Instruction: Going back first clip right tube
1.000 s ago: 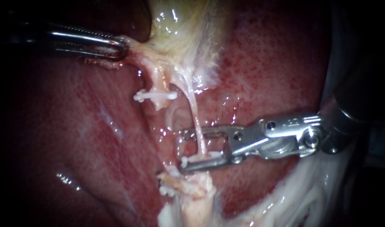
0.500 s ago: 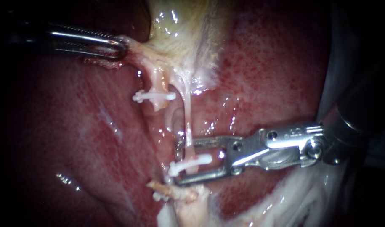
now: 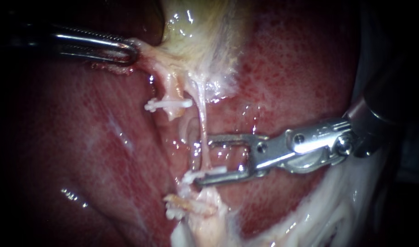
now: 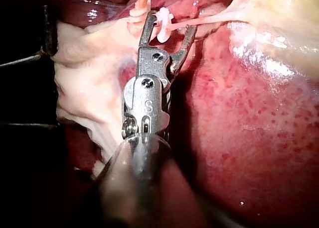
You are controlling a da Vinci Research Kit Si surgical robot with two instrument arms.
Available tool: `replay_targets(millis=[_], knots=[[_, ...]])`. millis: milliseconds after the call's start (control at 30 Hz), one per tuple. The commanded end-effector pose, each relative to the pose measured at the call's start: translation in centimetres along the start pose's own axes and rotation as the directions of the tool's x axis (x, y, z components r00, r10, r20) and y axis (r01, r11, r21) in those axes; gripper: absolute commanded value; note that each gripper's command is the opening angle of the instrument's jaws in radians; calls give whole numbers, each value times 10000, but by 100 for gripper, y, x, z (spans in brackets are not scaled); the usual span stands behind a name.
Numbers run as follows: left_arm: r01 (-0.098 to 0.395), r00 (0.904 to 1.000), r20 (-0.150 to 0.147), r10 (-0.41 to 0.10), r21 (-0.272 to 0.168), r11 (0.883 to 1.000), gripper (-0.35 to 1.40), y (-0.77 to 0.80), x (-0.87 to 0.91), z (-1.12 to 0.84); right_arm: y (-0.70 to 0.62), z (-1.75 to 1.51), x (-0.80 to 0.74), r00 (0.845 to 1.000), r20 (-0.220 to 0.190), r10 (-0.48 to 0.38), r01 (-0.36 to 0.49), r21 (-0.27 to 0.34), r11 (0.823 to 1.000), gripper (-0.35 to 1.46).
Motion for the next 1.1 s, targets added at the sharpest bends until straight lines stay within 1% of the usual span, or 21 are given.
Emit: replay_targets(millis=[33,133,167,233,267,300,433,567,633,867,1000,1100], knots=[[-2,10000,2,2,-4,10000,-35,0,0,0,0,-7,0,9996,35,-280,280,51,9996,50],[-3,10000,2,3,-7,10000,-35,-1,-1,-1,0,-21,4,9977,66,-668,668,-26,9978,50],[-4,10000,3,4,-9,10000,-35,-1,-1,-1,0,-27,7,9963,126,-851,852,-112,9963,50],[-4,10000,3,4,-9,10000,-35,-1,-1,-1,0,-37,12,9931,345,-1124,1127,-66,9936,50],[-4,10000,3,4,-9,10000,-35,-1,-1,-1,1,-42,15,9905,532,-1268,1272,-46,9919,50],[-4,10000,3,4,-9,10000,-35,-1,-1,-1,1,-48,19,9866,834,-1405,1409,7,9900,50],[-4,10000,3,4,-10,10000,-35,-1,-1,-1,-1,-67,30,9727,1550,-1727,1732,106,9848,50],[-3,10000,3,3,-9,10000,-35,-1,0,-1,0,-84,38,9706,1641,-1760,1762,139,9843,50],[-3,10000,2,3,-8,10000,-35,-1,0,0,1,-88,39,9700,1697,-1742,1740,158,9846,50],[-7,10000,-2,7,11,10000,-35,-1,-1,2,7,-93,37,9707,1755,-1640,1664,14,9861,50],[4,9999,113,-4,47,10000,-35,-2,-9,13,8,-93,37,9707,1757,-1638,1663,9,9861,50],[13,9997,224,-12,-31,10000,-35,-4,-17,27,7,-93,37,9707,1756,-1638,1662,10,9861,50]])
